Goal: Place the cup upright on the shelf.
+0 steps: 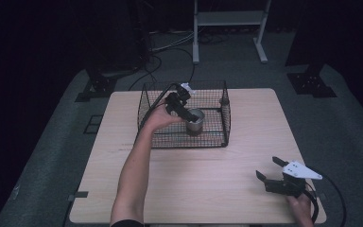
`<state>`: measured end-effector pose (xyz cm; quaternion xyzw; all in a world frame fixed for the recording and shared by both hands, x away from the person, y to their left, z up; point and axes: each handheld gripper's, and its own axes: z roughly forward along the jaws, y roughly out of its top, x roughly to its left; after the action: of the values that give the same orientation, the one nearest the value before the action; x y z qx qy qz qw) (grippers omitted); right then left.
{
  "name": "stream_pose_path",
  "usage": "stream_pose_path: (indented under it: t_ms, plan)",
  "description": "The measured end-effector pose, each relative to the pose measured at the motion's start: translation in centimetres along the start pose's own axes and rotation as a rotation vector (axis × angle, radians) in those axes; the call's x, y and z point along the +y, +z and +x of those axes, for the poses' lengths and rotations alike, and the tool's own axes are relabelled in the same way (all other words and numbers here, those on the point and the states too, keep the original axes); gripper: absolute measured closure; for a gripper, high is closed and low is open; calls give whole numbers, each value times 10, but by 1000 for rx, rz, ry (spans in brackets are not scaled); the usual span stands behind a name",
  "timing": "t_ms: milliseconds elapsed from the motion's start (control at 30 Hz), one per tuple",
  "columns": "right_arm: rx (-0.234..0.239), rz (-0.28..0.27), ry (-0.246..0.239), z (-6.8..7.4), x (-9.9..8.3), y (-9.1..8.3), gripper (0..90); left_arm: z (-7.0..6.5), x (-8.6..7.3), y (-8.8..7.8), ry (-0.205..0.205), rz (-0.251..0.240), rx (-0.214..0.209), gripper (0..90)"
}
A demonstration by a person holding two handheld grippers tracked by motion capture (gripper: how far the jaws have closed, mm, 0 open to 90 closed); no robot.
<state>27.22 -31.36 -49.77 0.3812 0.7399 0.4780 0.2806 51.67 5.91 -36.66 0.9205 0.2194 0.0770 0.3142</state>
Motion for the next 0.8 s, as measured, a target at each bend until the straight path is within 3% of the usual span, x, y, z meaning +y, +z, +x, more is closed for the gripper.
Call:
stream_pose_path:
  t_ms: [800]
  plan:
    - [-15,16,-16,2,1,1,132,-26,-20,-37,37,-116,-9,58]
